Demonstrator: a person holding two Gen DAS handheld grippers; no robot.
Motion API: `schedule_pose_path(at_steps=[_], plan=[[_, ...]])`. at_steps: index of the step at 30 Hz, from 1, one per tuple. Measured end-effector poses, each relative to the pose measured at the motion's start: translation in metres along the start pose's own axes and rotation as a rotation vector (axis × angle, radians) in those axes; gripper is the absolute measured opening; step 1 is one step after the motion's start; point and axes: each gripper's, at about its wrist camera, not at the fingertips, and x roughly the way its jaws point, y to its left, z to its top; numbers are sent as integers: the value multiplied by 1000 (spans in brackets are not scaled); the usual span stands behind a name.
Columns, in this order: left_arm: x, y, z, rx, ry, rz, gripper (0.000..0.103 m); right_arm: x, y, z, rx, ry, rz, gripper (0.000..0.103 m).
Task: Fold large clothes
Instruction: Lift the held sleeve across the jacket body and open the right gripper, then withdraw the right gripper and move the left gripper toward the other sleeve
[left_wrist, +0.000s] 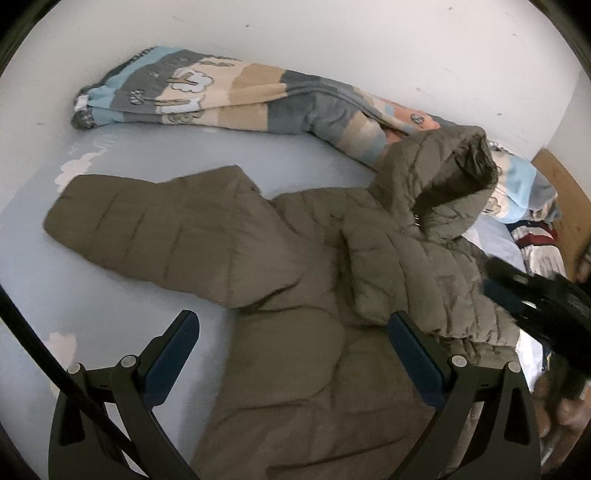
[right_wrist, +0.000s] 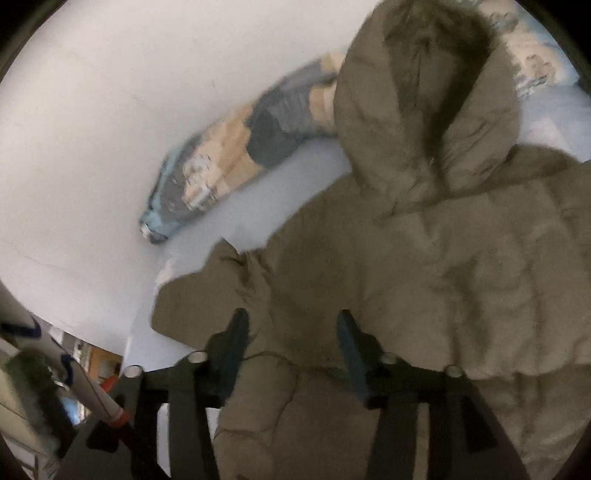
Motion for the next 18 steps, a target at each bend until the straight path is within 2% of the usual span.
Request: schedule_pose_path(at_steps=[4, 7, 8, 10, 11, 13, 15, 18], plan=[[14, -19, -3, 42, -5, -31, 102, -68, -46, -5, 57, -105, -126, 57], [26, -34, -8, 94, -12, -6, 98, -109, -85, -23, 41, -145, -358, 56], [31, -40, -10, 112, -11, 2, 98, -119, -98, -29, 17, -154, -415, 54], [40, -47, -13, 129, -8, 27, 98, -130, -125, -32, 25, -167, -485, 42], [45, -51, -14, 134, -4, 33, 97, -132, -139, -29, 51, -170, -508, 40], [52, -56, -18, 147, 10, 45, 97, -135, -160, -21, 57, -191, -530, 29], [58, -59, -22, 168, 14, 69, 97, -124, -173, -12, 53, -191, -602, 28], [71, -59, -24, 194, 42, 124, 97, -111, -188, -8, 58, -173, -584, 27]])
